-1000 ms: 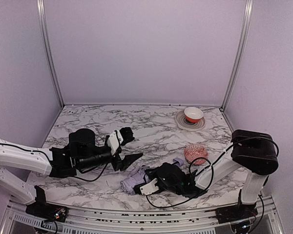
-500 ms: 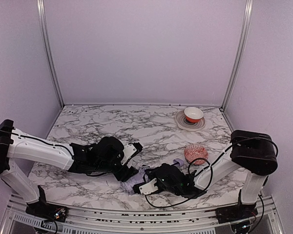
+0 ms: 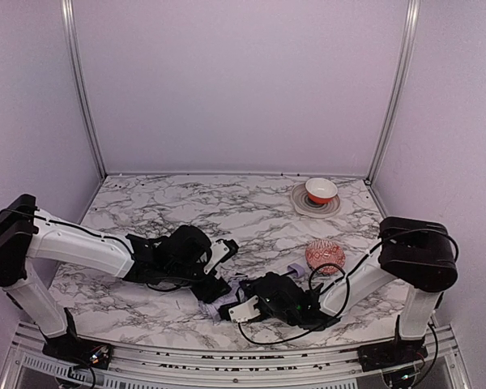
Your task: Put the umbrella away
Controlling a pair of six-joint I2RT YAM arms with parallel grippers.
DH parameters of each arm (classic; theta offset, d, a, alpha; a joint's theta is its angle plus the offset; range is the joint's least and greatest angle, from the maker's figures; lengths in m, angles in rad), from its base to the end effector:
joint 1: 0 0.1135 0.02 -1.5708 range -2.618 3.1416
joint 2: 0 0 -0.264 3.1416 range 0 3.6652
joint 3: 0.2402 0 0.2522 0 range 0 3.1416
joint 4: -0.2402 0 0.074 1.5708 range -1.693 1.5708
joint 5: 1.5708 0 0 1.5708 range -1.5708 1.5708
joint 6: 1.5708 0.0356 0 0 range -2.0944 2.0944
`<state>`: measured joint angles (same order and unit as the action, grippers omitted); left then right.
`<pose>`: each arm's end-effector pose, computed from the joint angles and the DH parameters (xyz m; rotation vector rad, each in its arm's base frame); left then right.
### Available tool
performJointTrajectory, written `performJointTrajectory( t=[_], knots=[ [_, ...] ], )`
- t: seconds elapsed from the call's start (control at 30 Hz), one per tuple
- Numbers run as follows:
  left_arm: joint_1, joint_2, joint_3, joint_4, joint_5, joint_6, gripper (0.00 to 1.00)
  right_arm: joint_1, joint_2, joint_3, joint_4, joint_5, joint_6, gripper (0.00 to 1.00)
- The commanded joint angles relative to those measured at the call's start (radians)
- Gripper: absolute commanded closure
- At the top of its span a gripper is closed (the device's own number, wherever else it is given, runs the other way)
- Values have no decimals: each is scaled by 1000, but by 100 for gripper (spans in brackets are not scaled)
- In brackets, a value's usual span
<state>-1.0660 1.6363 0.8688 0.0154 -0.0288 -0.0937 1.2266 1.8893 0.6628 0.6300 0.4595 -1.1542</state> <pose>0.1630 -0.2929 0.1752 1.1023 2.1177 -0.5387 0.1260 0.3048 0.0944 -1.8668 1.0288 -0.4539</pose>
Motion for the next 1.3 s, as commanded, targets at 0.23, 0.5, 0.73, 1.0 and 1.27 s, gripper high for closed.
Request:
performJointTrajectory(
  t=[0.23,0.5,0.73,1.0,1.27],
  knots=[
    [-11,60,23,-85,14,66,42,15,25,-18,0,45,97,2],
    [-9,-3,28,-81,-15,90,31,56,-139,-78,-217,-98,115,0],
    [-8,-24,11,-69,52,122,22,59,-333,-39,-518,-464,289,0],
    [-8,-142,-61,-19,200,216,20,48,-414,41,-730,-679,431,0],
    [-10,-237,-99,-24,219,310,25,-143,-537,73,-658,-825,821,0]
  ],
)
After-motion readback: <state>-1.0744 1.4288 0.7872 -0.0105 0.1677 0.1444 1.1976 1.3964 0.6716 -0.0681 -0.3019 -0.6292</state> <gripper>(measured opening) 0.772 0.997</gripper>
